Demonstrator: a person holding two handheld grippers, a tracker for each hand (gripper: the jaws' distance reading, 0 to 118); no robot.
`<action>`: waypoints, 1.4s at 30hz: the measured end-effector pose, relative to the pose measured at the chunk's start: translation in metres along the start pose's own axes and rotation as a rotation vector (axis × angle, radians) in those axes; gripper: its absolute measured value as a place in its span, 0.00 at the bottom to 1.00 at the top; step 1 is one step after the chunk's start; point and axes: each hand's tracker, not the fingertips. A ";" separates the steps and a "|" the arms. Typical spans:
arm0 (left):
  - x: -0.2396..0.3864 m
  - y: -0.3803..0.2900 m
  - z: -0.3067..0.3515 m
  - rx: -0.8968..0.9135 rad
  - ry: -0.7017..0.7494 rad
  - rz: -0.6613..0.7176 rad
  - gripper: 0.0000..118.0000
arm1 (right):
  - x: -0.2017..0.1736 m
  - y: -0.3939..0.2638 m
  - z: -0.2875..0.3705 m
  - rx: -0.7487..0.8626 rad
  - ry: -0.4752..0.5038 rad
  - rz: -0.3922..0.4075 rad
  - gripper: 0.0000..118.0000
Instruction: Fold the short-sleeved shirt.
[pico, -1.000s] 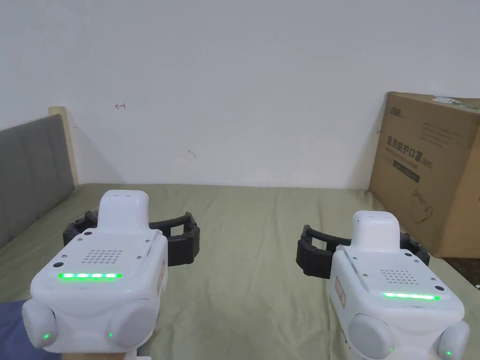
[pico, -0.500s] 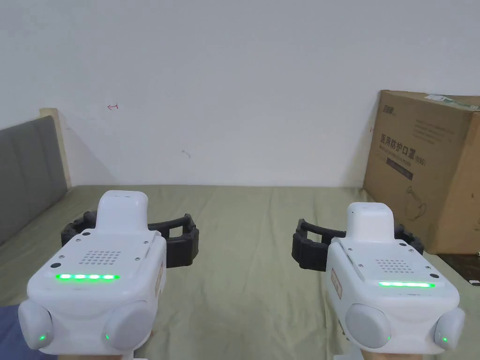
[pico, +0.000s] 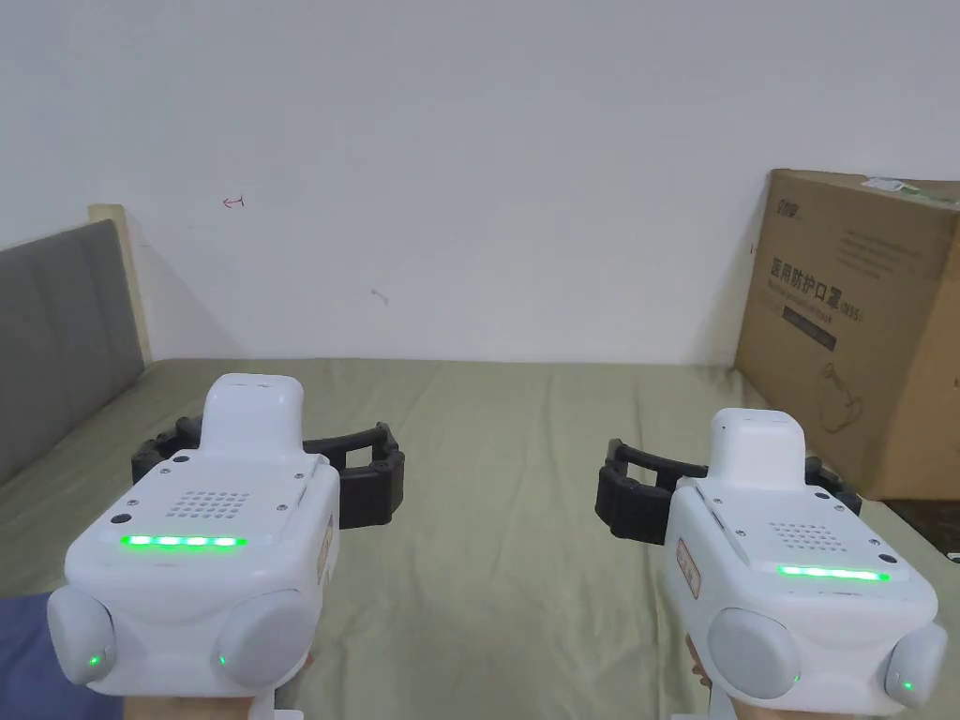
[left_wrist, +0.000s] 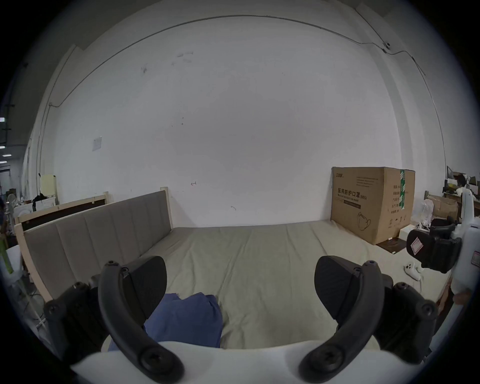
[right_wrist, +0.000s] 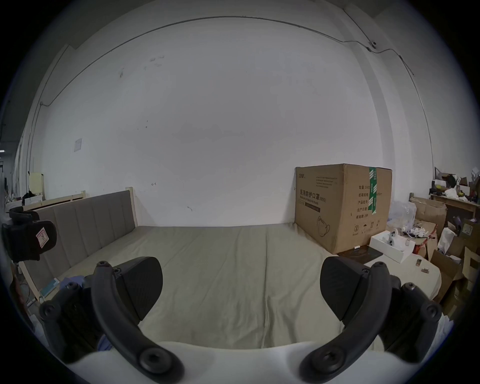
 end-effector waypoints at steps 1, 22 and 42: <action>0.000 0.000 0.001 0.000 0.003 0.003 0.97 | 0.000 0.000 0.000 -0.001 0.001 0.001 1.00; -0.003 -0.003 0.001 0.011 -0.028 0.009 0.00 | 0.008 -0.008 0.002 -0.011 -0.054 -0.017 0.00; -0.037 0.007 0.017 0.011 0.045 0.033 0.00 | -0.037 0.003 -0.015 -0.037 0.083 0.028 0.00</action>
